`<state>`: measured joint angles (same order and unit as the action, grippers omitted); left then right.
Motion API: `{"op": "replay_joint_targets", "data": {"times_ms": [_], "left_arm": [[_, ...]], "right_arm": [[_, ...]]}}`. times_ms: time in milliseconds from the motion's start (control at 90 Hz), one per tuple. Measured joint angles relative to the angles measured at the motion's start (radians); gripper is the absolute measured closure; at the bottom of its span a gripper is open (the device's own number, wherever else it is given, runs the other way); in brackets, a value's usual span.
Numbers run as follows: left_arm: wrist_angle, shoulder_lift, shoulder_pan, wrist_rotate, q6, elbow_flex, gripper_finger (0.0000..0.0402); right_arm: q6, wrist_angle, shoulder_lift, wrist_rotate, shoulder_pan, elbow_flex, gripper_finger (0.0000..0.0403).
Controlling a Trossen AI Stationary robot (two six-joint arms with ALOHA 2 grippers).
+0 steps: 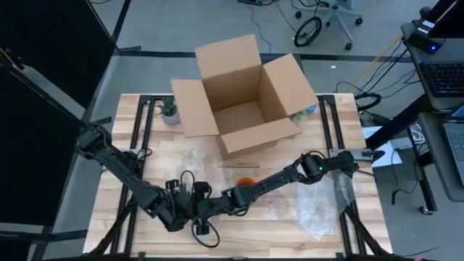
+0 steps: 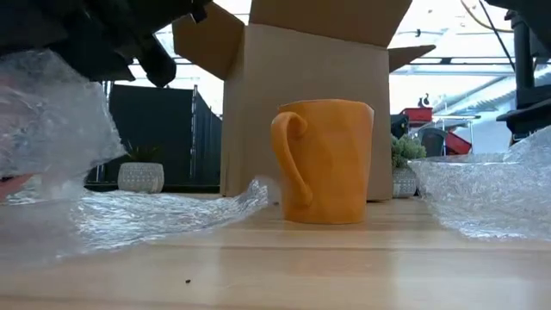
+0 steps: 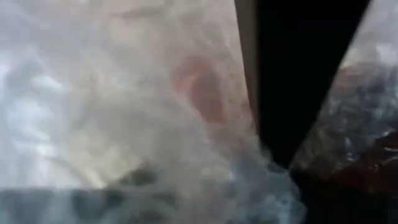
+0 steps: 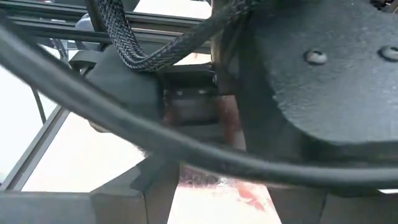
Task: Wrap mug
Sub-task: Wrap the pink mug with transparent bubble wrap
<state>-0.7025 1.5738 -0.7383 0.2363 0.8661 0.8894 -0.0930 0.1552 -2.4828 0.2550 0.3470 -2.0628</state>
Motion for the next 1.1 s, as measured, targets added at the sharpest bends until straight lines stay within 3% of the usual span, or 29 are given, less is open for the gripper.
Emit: {"op": "replay_joint_targets", "data": {"times_ms": [133,267,744,956,1100], "left_arm": [[-0.018,-0.050,0.004,-0.024,-0.002,0.006,0.0127],[-0.025,-0.128,0.003,-0.025,-0.006,0.012,0.0100],[-0.064,-0.373,0.003,0.061,-0.010,0.015,0.0098],[-0.073,-0.427,0.000,0.083,0.017,0.016,0.0098],[-0.041,-0.441,-0.060,0.080,0.067,0.016,0.0098]], "right_arm": [[0.009,0.000,0.000,0.000,0.000,0.000,0.0197],[0.011,-0.001,0.000,-0.001,0.000,0.000,0.0197],[0.007,-0.002,-0.001,-0.001,-0.001,0.000,0.0197],[0.005,-0.002,-0.001,-0.001,-0.001,0.000,0.0197],[0.004,-0.002,-0.001,0.000,-0.001,0.000,0.0197]]}}
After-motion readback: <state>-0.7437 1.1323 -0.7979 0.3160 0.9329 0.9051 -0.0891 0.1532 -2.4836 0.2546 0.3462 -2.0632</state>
